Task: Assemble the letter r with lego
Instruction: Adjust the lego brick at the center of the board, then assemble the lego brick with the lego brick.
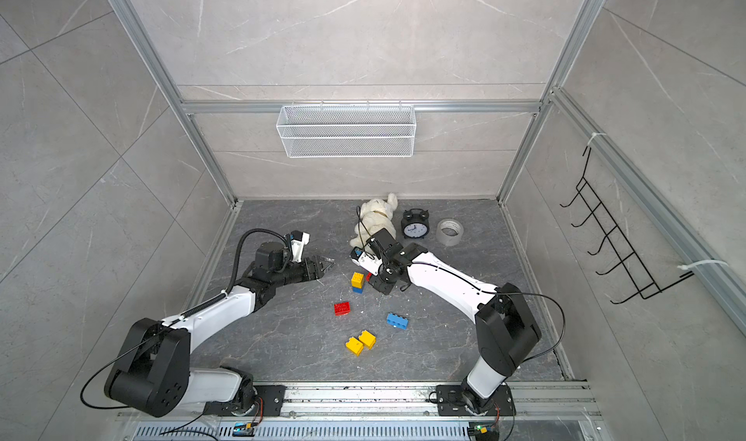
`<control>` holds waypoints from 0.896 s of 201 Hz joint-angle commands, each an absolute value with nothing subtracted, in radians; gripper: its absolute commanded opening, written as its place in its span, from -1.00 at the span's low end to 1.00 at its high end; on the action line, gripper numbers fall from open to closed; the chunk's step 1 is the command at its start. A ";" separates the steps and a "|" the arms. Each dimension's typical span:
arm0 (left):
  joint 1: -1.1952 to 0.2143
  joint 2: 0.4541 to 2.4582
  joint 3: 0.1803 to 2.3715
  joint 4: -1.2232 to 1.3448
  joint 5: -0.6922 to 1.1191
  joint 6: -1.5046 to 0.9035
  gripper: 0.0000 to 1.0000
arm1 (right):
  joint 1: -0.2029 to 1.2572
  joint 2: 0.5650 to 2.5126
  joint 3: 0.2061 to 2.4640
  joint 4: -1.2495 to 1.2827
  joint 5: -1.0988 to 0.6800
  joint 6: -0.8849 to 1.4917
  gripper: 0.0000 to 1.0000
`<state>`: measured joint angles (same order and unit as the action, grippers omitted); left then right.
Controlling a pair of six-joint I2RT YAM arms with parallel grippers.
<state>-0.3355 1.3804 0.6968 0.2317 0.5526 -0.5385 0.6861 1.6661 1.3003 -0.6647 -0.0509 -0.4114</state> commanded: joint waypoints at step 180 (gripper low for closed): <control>-0.431 1.594 0.833 0.160 0.591 -0.536 0.30 | 0.700 1.903 1.598 -0.832 -0.132 -0.500 -0.64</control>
<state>-0.4259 1.5852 0.7948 0.1356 0.5777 -0.5354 0.6876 1.8652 1.5524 -0.7982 -0.1169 -0.5125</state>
